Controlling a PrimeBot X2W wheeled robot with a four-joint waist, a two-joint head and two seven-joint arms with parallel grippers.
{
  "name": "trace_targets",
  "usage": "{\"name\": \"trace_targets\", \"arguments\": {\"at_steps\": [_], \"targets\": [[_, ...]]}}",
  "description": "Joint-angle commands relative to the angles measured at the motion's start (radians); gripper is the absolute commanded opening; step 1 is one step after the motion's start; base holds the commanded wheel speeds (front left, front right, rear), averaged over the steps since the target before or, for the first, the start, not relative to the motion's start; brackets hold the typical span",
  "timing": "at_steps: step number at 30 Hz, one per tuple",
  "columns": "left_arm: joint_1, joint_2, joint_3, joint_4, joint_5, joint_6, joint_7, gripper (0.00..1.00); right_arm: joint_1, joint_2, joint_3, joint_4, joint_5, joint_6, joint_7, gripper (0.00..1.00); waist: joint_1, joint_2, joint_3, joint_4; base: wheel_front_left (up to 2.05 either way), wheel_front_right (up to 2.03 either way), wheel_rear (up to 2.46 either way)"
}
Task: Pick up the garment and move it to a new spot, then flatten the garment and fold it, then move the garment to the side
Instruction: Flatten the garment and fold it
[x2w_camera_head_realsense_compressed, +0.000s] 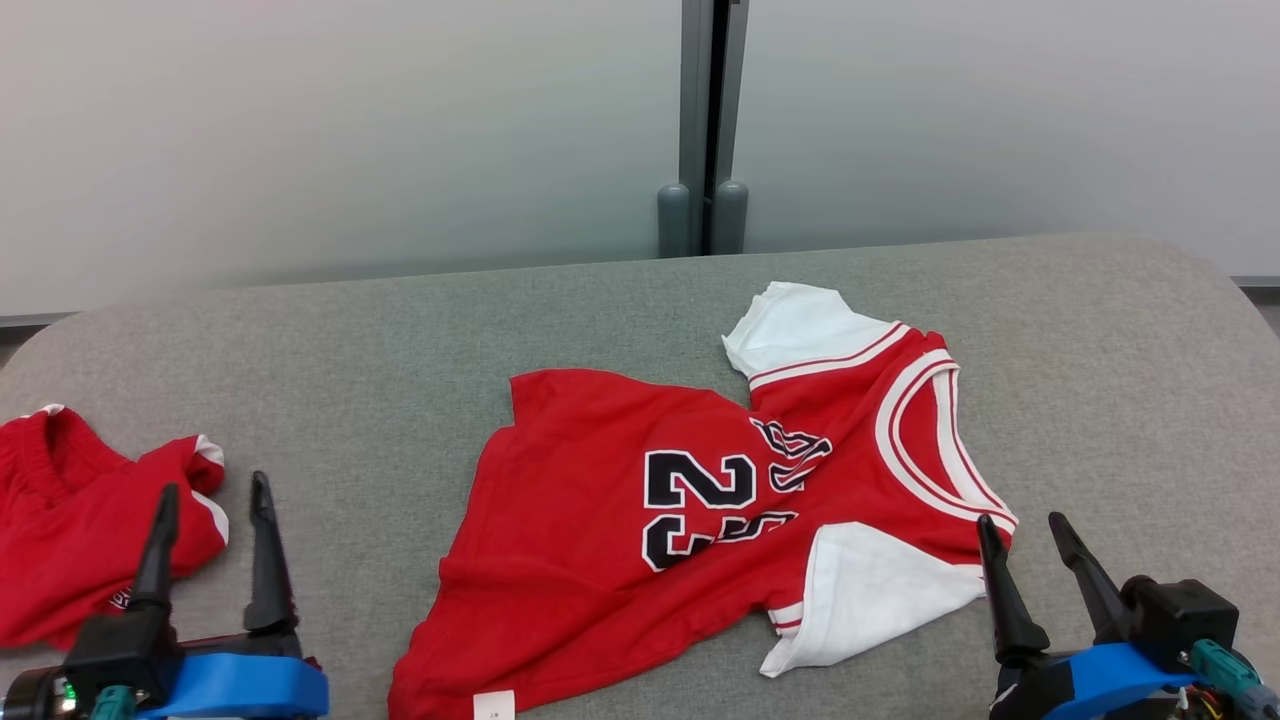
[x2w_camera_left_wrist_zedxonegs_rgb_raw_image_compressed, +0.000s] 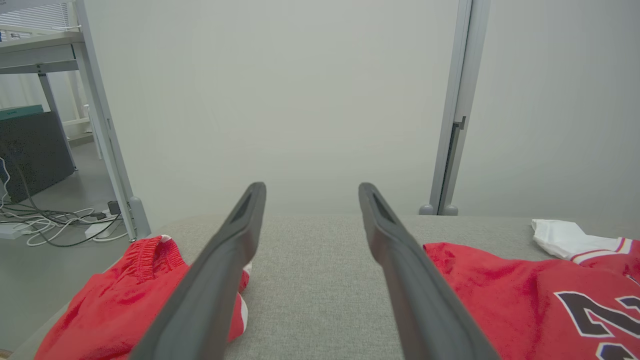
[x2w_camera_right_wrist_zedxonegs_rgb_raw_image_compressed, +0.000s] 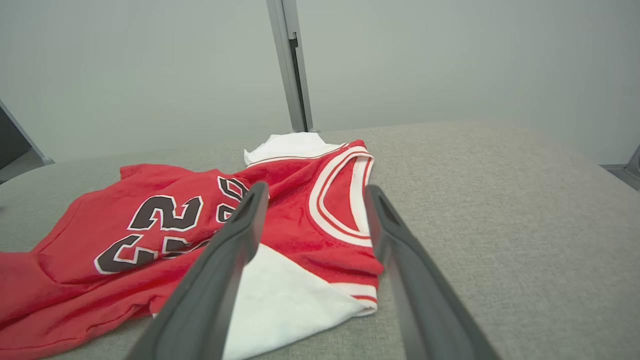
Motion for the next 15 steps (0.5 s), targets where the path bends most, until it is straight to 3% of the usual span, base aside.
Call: {"name": "trace_targets", "arguments": {"at_steps": [1,7,15], "targets": [[0.002,0.005,0.015,0.004,0.006,0.003,-0.005,1.00,0.013,-0.001,-0.004,-0.006,0.001,0.000,0.001,1.00,0.0000,-0.0001,0.000,-0.003,0.00,0.00,0.00],[0.008,-0.005,0.041,0.009,0.026,-0.008,-0.005,1.00,0.020,-0.001,-0.002,-0.005,-0.007,0.000,0.015,1.00,0.0000,-0.0001,0.006,-0.005,0.00,0.00,0.00],[-0.023,-0.026,0.043,0.015,0.046,-0.033,-0.005,1.00,-0.064,-0.001,0.091,-0.011,-0.066,0.000,0.086,1.00,0.0000,-0.0001,0.023,0.015,0.00,0.00,0.00]]}}
